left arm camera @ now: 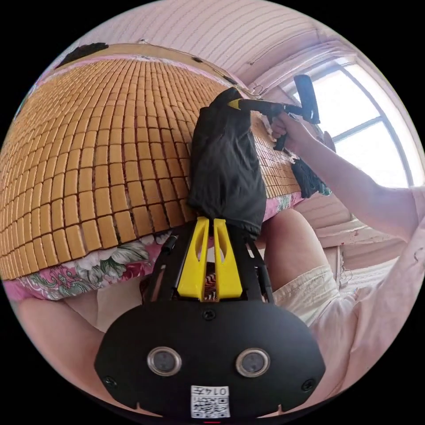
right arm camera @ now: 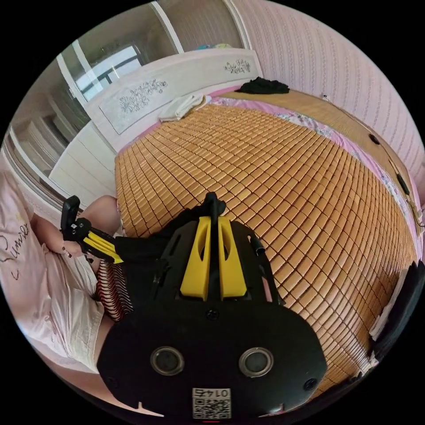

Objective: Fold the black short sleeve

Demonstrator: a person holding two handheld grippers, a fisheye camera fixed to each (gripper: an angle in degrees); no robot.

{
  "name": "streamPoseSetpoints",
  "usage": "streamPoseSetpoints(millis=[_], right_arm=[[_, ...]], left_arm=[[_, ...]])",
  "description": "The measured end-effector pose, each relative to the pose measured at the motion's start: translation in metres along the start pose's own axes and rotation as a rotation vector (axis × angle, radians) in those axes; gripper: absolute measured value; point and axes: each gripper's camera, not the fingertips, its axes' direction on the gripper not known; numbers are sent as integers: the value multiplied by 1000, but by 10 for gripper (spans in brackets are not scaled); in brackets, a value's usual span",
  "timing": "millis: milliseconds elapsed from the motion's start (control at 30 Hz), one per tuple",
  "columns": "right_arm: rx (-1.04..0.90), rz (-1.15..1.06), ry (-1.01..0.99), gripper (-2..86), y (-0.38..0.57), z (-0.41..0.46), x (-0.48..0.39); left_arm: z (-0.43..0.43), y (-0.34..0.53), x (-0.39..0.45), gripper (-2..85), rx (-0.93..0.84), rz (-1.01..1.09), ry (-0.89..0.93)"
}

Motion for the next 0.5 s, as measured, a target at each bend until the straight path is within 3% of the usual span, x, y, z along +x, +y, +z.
streamPoseSetpoints(millis=[233,500], right_arm=[[308,163,112,15,96,-132,-50],[353,222,300,15,132,-247,-70]], left_arm=[[-62,-4,51,-10,109,248,-53],[-97,-93,112,-9,179,407,74]])
